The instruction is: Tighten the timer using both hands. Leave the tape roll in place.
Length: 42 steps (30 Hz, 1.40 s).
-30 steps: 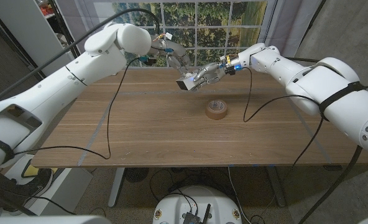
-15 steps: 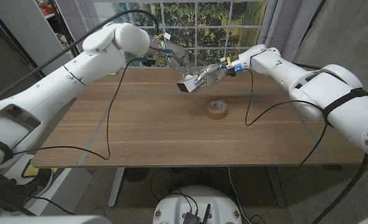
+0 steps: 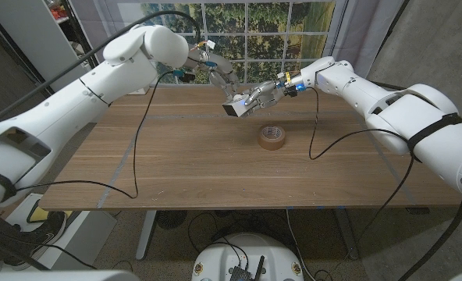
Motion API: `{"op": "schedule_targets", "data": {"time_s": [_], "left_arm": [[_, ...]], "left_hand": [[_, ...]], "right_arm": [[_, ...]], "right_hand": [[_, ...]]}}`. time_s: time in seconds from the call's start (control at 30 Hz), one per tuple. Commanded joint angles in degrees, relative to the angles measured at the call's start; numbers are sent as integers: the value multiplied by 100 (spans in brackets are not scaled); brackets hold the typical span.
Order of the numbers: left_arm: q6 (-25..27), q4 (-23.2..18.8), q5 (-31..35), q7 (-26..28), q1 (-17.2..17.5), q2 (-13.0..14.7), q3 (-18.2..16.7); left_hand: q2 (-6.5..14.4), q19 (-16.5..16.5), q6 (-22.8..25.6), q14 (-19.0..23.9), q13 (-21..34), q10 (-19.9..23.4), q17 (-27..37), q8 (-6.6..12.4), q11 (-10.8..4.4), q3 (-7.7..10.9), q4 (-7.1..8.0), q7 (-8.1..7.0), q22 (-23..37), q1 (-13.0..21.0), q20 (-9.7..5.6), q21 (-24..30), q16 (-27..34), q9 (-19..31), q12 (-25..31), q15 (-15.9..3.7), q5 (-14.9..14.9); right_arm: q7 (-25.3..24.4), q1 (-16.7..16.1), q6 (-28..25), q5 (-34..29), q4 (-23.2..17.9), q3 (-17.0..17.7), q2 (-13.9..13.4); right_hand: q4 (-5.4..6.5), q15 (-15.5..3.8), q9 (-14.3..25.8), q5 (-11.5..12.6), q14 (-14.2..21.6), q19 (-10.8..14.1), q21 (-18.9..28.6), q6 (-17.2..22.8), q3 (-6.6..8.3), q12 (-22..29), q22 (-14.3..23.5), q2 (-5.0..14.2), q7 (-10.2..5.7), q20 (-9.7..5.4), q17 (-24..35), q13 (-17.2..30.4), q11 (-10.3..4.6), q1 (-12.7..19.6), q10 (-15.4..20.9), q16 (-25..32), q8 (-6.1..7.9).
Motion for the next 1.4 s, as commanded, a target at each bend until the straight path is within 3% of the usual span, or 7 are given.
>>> {"op": "schedule_targets", "data": {"time_s": [0.03,0.23,0.77,1.0,1.4], "left_arm": [[-111,94,-63,74,-41,-73,12],[-147,109,-85,99,-59,-101,15],[-173,87,-216,64,-55,-133,48],[-118,51,-176,-11,-77,-127,103],[-102,45,-142,-34,-73,-141,137]], "left_hand": [[16,-8,51,46,1,20,25,9,-20,3,45,-6,10,-80,27,42,52,-5,23,-3,-11],[58,8,107,114,-8,74,29,23,-22,8,72,10,12,-103,23,54,81,-14,49,-42,-21],[53,54,253,185,-23,143,17,74,-38,34,35,-29,16,-46,10,84,96,-16,85,-91,-36],[-45,77,334,206,-35,166,-8,105,-83,14,-41,-75,17,24,-27,102,83,-1,100,-124,-56],[-29,61,257,189,-43,111,-20,81,-57,53,-126,-163,21,162,-2,110,63,33,90,-94,-51]], "right_arm": [[47,14,66,19,74,-25,14],[75,1,71,18,62,-28,7],[-24,-205,-176,126,-516,-3,-250],[-42,-254,-238,187,-598,3,-309],[-64,-309,-263,284,-669,34,-352]], "right_hand": [[176,-869,44,25,-40,-23,48,726,195,375,18,495,-250,-377,16,689,-12,-72,654,-6,36],[184,-866,46,21,-41,-33,57,733,193,366,16,493,-248,-380,15,693,-12,-76,662,-12,27],[196,-868,50,17,-48,-54,89,780,200,337,13,502,-242,-372,11,716,-18,-64,672,-33,10],[202,-869,53,16,-43,-62,103,793,203,317,12,507,-239,-372,12,719,14,-62,670,-37,-1],[213,-862,59,15,-48,-66,126,820,203,302,10,506,-211,-360,13,725,8,-75,697,-49,-12]]}}
